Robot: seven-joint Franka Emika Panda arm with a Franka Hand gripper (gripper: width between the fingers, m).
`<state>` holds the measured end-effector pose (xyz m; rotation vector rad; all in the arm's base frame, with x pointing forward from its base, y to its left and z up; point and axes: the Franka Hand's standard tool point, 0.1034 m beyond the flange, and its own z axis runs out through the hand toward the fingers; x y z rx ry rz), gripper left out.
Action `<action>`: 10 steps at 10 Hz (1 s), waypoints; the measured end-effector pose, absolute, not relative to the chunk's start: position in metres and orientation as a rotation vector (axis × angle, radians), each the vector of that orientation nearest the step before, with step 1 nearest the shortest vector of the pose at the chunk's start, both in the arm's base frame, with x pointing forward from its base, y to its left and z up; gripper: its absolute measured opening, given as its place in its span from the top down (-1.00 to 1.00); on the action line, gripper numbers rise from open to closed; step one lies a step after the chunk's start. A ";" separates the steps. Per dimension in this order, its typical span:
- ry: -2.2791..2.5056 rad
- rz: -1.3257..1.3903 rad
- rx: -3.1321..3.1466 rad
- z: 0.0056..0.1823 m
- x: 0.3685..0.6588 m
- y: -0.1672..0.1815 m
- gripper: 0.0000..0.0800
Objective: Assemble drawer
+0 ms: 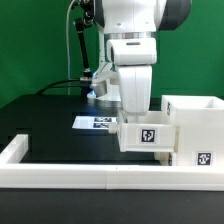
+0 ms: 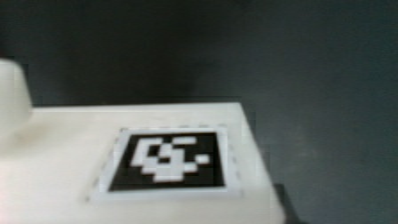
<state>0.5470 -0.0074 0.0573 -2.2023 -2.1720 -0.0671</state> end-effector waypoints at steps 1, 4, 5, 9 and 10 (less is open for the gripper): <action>-2.171 -0.066 -2.201 0.057 0.546 -0.007 0.89; -2.168 -0.056 -2.194 0.055 0.544 -0.006 0.89; -2.169 -0.056 -2.193 0.055 0.544 -0.006 0.89; -2.173 -0.058 -2.188 0.055 0.545 -0.002 0.89; -2.175 -0.059 -2.185 0.055 0.544 -0.001 0.89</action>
Offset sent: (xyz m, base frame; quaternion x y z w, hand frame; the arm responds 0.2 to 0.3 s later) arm -0.0015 0.0041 0.0022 -0.0092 0.0002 -0.0144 0.9999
